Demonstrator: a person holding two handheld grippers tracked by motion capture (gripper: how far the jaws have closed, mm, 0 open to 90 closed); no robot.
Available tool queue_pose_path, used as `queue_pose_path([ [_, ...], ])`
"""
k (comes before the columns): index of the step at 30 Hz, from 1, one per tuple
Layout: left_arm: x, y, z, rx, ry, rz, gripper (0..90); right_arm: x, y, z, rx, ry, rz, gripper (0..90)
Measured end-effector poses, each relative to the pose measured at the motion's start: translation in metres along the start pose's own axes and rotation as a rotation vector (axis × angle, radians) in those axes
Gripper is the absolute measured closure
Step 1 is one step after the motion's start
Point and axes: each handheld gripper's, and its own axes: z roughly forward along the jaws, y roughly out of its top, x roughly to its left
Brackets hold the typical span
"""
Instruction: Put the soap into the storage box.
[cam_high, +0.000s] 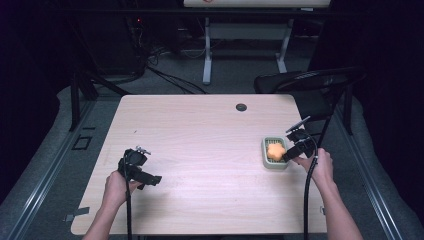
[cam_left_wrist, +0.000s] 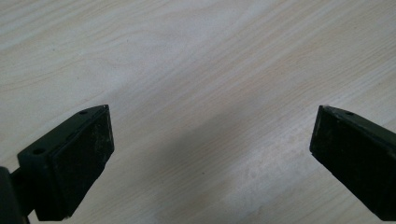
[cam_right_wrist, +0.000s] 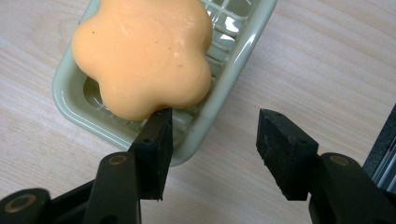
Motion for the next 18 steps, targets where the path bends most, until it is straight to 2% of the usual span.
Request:
queue_pose_path([
  [1,0.0,0.0,0.0,-0.003,0.002,0.0,0.0,0.0,-0.001,-0.002,-0.006,0.014,-0.001,41.0],
  [2,0.0,0.0,0.0,0.0,0.0,0.0,0.0,0.0,-0.001,-0.002,-0.006,0.014,-0.001,41.0],
  [3,0.0,0.0,0.0,-0.003,0.001,-0.001,0.0,0.0,-0.003,-0.007,-0.019,0.042,0.002,37.1],
  [5,0.001,0.0,0.0,-0.003,-0.001,-0.002,0.0,0.0,-0.004,-0.01,-0.023,0.043,-0.002,35.1],
  [7,0.0,0.0,0.0,-0.004,-0.002,-0.002,0.0,0.004,-0.006,-0.021,-0.051,0.052,-0.006,28.6],
  [9,0.0,0.0,0.0,-0.004,-0.002,-0.001,0.0,0.006,-0.007,-0.026,-0.052,0.052,-0.014,25.7],
  [11,0.001,0.0,0.0,-0.004,-0.001,-0.002,0.0,0.01,-0.012,-0.032,-0.081,0.058,-0.003,21.9],
  [12,0.001,0.0,0.0,-0.004,0.0,-0.003,0.0,0.011,-0.013,-0.036,-0.072,0.061,-0.014,20.1],
  [15,0.001,0.0,0.0,-0.004,0.001,-0.004,0.0,0.018,-0.026,-0.05,-0.091,0.069,-0.029,13.4],
  [17,0.0,0.0,0.0,-0.003,0.002,-0.003,0.0,0.021,-0.03,-0.053,-0.1,0.067,-0.032,12.1],
  [18,0.0,0.0,0.0,-0.001,0.0,-0.004,0.0,0.026,-0.041,-0.058,-0.108,0.058,-0.038,8.9],
])
